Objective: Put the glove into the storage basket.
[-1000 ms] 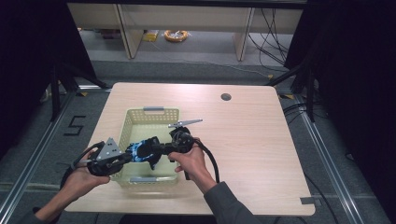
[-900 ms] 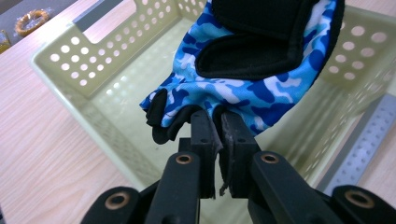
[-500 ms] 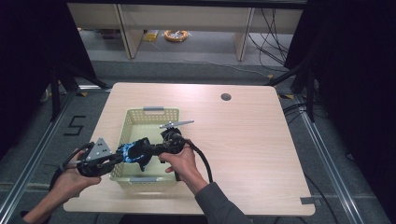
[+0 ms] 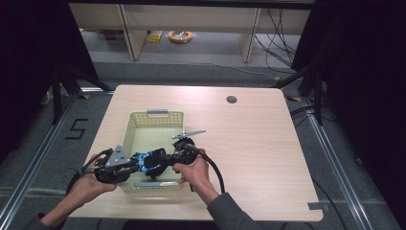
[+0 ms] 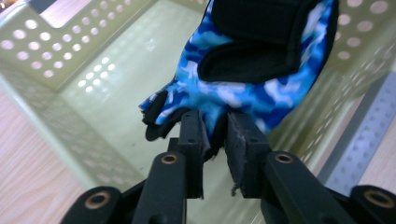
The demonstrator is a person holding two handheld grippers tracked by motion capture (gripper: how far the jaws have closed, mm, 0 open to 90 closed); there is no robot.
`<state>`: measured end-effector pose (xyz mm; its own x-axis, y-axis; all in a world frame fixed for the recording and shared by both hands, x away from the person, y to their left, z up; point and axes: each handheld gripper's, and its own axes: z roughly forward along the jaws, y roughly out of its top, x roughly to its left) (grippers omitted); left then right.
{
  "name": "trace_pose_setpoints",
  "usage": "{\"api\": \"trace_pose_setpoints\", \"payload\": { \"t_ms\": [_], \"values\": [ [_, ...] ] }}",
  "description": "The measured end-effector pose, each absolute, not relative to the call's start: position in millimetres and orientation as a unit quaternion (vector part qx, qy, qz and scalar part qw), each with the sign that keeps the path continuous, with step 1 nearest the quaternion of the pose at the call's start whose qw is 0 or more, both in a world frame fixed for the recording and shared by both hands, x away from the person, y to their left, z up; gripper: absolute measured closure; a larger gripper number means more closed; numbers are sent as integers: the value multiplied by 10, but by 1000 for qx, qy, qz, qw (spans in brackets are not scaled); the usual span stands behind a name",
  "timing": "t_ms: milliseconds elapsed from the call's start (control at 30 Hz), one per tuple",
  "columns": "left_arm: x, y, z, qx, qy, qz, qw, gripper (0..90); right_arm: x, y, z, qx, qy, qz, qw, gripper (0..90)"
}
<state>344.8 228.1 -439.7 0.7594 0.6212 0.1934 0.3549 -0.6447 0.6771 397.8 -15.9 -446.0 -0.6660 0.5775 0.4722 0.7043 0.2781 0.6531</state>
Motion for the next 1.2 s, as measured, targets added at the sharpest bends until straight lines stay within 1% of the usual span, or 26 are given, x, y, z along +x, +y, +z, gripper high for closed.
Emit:
{"api": "trace_pose_setpoints", "payload": {
  "t_ms": [133, 167, 333, 533, 700, 767, 867, 933, 967, 1067, 1133, 1200],
  "values": [
    [3461, 2216, -4369, 885, 273, 199, 320, 674, 3969, -176, -4498, -405, -804, -431, 64, 860],
    [3457, 2208, -4351, 885, 274, 199, 321, 662, 3971, -175, -4505, -408, -804, -426, 69, 859],
    [3425, 2198, -4229, 883, 269, 210, 323, 652, 3975, -164, -4514, -407, -811, -415, 61, 859],
    [3396, 2215, -4201, 872, 282, 213, 338, 630, 3966, -165, -4529, -406, -818, -403, 56, 853],
    [3380, 2237, -4191, 872, 283, 215, 337, 621, 3935, -155, -4516, -403, -830, -384, 40, 843],
    [3373, 2237, -4192, 868, 288, 213, 344, 617, 3917, -140, -4512, -401, -838, -369, 21, 832],
    [3376, 2249, -4184, 868, 284, 220, 343, 611, 3926, -145, -4514, -384, -850, -360, 18, 830],
    [3369, 2249, -4193, 867, 289, 215, 345, 604, 3925, -140, -4512, -381, -856, -348, 16, 808],
    [3365, 2247, -4200, 864, 294, 215, 348, 596, 3893, -122, -4488, -398, -857, -327, 20, 801],
    [3353, 2246, -4203, 865, 294, 212, 347, 592, 3902, -120, -4475, -379, -868, -321, -5, 780],
    [3355, 2254, -4194, 873, 283, 210, 338, 581, 3901, -115, -4460, -382, -870, -312, -8, 761],
    [3356, 2255, -4195, 875, 283, 205, 335, 567, 3926, -102, -4466, -362, -876, -318, -11, 699]
  ]
}}
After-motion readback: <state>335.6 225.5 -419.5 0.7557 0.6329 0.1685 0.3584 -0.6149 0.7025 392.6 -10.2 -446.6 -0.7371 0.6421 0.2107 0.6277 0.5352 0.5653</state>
